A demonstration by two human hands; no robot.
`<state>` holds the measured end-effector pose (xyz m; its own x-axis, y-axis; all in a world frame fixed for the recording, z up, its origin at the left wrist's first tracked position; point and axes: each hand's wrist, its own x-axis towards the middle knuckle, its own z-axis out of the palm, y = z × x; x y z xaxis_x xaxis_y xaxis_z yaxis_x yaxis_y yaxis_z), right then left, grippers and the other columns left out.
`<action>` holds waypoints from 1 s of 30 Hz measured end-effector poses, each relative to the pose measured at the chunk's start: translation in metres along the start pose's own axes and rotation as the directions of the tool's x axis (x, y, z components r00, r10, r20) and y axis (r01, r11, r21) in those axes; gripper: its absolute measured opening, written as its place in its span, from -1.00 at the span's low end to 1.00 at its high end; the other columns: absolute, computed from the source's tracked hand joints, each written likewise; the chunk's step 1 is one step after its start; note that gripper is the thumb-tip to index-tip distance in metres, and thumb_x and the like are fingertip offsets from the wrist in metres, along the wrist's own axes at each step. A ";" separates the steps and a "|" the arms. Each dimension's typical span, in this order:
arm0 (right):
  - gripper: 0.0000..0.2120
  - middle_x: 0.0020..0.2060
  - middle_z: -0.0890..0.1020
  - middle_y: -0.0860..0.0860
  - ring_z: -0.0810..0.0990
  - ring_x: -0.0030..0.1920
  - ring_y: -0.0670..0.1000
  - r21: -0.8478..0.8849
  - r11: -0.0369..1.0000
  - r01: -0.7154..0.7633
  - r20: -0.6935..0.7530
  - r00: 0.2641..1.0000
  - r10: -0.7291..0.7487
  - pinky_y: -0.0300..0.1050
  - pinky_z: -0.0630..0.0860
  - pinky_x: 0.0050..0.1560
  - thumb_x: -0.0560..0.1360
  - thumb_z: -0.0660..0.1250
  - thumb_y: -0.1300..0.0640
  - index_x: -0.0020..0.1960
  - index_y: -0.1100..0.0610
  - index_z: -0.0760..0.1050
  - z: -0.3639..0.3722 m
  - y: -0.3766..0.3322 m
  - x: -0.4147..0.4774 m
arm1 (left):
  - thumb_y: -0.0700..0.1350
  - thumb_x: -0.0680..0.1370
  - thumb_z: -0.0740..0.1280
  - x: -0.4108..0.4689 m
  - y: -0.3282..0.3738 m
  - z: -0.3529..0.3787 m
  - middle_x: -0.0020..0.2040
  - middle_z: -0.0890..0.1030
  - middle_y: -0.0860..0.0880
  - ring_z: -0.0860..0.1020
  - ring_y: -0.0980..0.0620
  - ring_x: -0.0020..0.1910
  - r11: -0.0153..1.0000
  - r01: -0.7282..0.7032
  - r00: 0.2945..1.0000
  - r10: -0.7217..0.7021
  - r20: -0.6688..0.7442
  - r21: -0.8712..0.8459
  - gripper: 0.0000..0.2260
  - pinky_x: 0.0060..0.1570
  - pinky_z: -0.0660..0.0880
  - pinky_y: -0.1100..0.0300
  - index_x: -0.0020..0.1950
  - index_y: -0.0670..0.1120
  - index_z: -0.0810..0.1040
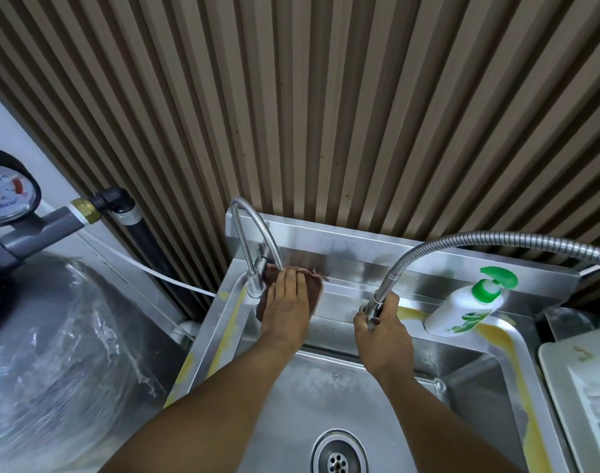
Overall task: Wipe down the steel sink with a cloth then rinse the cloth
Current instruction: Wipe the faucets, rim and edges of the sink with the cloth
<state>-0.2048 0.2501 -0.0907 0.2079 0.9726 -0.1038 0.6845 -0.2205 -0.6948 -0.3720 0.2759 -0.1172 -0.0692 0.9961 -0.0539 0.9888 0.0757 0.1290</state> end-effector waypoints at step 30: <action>-0.71 -0.22 0.62 0.01 0.59 -0.21 0.23 -0.009 0.999 0.041 0.000 0.999 -0.041 0.02 0.47 -0.16 0.56 0.27 0.03 0.02 -0.10 0.12 -0.001 0.005 0.002 | -0.28 0.51 0.35 -0.020 0.027 -0.003 0.60 0.15 -0.04 0.05 -0.04 0.59 0.932 -0.347 0.936 0.352 0.030 -0.101 -0.29 0.56 -0.15 0.03 0.60 -0.08 0.14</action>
<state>-0.2007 0.2506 -0.0939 0.1796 0.9808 -0.0758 0.6986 -0.1814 -0.6921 -0.3443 0.2578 -0.1100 0.2871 0.9573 -0.0352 0.9324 -0.2709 0.2393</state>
